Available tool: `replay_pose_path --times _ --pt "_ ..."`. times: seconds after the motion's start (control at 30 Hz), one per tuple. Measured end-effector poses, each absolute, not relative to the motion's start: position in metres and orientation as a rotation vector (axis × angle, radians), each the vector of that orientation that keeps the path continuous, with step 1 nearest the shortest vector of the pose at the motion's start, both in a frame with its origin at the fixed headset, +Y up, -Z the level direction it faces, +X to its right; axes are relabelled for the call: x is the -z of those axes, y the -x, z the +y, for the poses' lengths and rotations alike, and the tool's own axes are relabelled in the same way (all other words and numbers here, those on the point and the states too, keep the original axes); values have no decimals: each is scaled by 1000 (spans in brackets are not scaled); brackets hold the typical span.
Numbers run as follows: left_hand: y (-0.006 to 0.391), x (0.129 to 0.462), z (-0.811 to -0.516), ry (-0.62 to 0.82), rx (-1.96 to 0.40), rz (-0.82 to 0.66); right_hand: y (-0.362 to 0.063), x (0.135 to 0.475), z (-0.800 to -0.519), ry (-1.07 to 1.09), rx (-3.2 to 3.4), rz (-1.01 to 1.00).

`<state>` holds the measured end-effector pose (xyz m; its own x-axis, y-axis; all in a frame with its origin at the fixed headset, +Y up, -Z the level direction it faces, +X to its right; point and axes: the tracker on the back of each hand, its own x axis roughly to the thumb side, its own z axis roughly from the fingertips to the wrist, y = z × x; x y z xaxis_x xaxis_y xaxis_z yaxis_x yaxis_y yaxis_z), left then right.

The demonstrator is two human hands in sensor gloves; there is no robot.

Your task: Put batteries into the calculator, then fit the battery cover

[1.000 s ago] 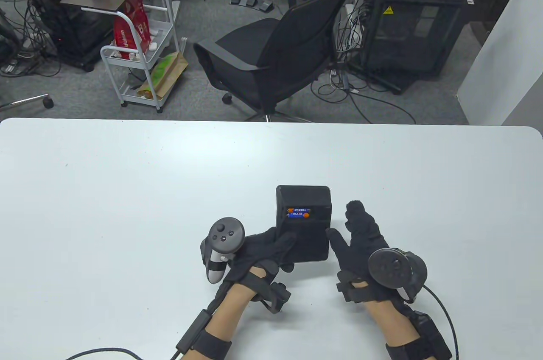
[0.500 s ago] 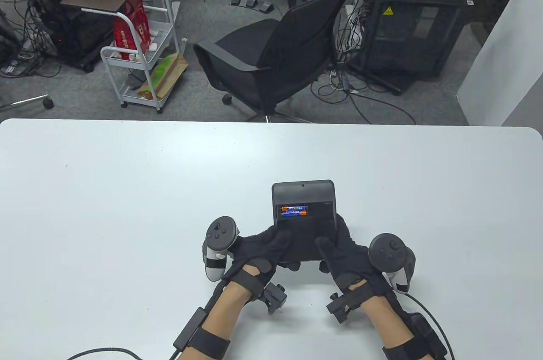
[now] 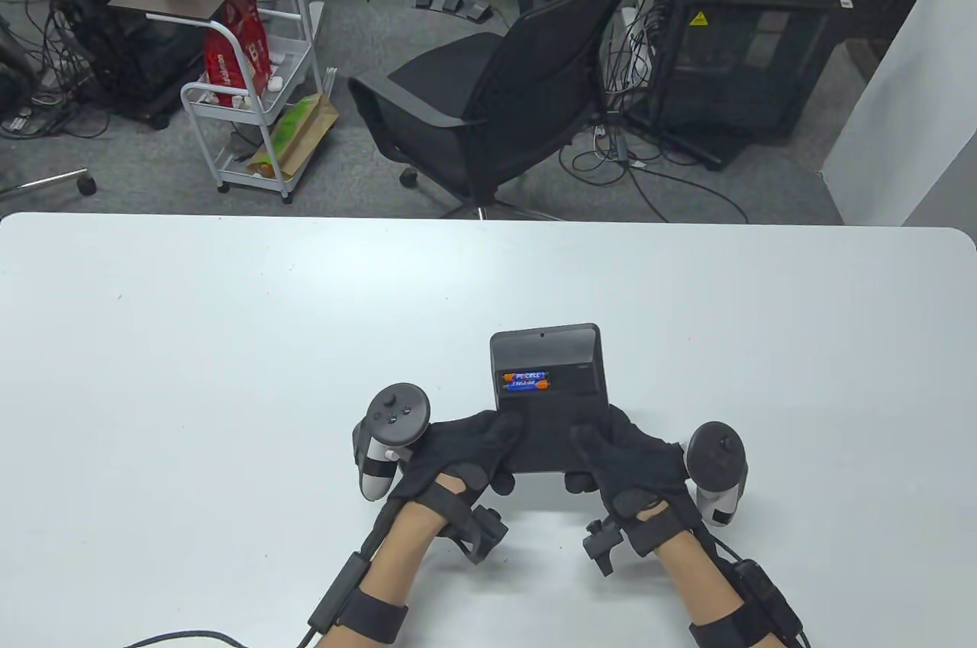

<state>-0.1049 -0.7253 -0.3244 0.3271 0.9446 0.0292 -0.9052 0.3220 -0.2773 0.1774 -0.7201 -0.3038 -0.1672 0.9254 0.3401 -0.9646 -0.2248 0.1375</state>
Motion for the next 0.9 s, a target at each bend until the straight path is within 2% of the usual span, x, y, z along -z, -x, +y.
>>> replay_pose_path --times 0.13,0.2,0.27,0.33,0.43,0.6,0.77,0.9 --pt "138 327 -715 85 -1059 -36 -186 306 -721 -351 -1730 -173" --pt "156 328 -712 -11 -905 83 -189 307 -722 -325 -1710 -178" --pt "166 329 -712 -40 -756 163 -191 308 -723 -312 -1712 -178" --pt "169 333 -719 -6 -630 177 -192 308 -723 -310 -1725 -191" --pt "165 341 -737 126 -486 174 -192 308 -722 -307 -1732 -190" --pt "158 347 -754 248 -402 144 -195 308 -721 -317 -1759 -199" --pt "152 348 -761 239 -277 144 -195 309 -722 -301 -1764 -186" --pt "151 350 -761 262 -329 144 -194 309 -723 -300 -1774 -179"
